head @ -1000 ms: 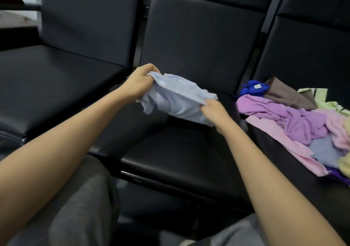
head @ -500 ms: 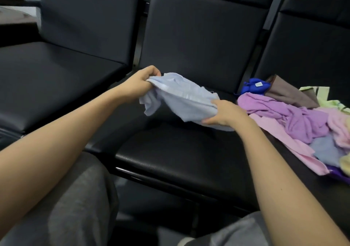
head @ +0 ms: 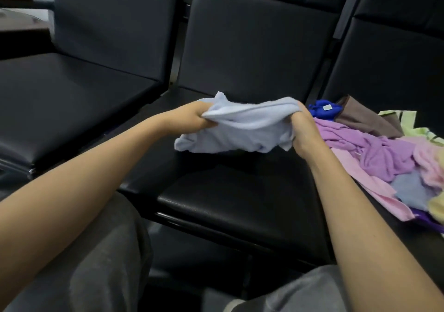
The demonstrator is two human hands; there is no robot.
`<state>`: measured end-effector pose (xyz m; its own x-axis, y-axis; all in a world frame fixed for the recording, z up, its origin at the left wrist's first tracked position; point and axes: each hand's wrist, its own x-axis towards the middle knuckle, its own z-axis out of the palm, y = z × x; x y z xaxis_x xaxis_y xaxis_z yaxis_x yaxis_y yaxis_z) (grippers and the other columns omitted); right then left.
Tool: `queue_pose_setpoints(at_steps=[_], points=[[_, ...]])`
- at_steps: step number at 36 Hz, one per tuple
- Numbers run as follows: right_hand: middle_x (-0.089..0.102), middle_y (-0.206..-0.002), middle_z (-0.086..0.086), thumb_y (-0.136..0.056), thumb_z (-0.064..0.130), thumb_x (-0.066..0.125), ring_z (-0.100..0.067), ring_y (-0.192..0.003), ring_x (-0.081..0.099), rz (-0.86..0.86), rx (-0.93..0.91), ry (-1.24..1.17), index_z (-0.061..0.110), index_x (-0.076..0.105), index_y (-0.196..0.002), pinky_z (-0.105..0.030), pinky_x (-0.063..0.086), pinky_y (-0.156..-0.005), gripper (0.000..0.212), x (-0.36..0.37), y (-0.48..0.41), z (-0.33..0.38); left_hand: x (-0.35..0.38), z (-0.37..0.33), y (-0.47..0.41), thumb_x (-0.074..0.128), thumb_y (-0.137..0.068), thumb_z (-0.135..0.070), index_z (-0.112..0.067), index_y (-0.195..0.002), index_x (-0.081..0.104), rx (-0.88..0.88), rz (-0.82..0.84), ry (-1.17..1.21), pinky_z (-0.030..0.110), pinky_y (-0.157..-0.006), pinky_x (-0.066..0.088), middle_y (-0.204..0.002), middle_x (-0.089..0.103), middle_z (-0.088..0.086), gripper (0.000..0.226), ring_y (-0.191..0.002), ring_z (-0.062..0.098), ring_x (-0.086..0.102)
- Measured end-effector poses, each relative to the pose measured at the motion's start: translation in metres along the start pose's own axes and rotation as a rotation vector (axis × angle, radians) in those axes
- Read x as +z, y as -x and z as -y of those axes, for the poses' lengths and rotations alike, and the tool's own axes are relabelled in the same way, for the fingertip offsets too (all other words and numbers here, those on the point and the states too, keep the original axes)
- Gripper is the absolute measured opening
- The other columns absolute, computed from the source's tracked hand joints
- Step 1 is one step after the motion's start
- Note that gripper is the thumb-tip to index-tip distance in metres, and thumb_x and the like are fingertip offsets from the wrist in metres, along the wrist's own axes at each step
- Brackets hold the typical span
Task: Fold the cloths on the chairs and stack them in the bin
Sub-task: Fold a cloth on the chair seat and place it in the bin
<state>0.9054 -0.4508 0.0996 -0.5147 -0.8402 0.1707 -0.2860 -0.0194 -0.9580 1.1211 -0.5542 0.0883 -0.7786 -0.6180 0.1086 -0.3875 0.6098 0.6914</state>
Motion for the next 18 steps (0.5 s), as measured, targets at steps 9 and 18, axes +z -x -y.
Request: queue_pose_setpoints(at_steps=[9, 18], points=[[0.062, -0.100, 0.003, -0.056, 0.049, 0.062, -0.019, -0.078, 0.059, 0.291, -0.032, 1.007, 0.032, 0.050, -0.114, -0.030, 0.045, -0.060, 0.062, 0.008, 0.002, -0.027, 0.001, 0.000, 0.001, 0.061, -0.089, -0.023, -0.026, -0.063, 0.056, -0.017, -0.098, -0.009, 0.014, -0.047, 0.038, -0.057, 0.052, -0.011, 0.026, -0.047, -0.002, 0.048], [0.052, -0.113, -0.011, -0.086, 0.002, 0.045, -0.033, -0.101, 0.054, -0.116, -0.101, 1.156, 0.015, 0.060, -0.108, -0.035, 0.040, -0.072, 0.030, 0.010, 0.014, -0.014, 0.006, 0.000, -0.007, 0.057, -0.083, -0.027, -0.025, -0.063, 0.052, -0.174, -0.005, -0.588, 0.025, -0.049, 0.043, -0.072, 0.059, 0.001, 0.020, -0.051, 0.021, 0.057]])
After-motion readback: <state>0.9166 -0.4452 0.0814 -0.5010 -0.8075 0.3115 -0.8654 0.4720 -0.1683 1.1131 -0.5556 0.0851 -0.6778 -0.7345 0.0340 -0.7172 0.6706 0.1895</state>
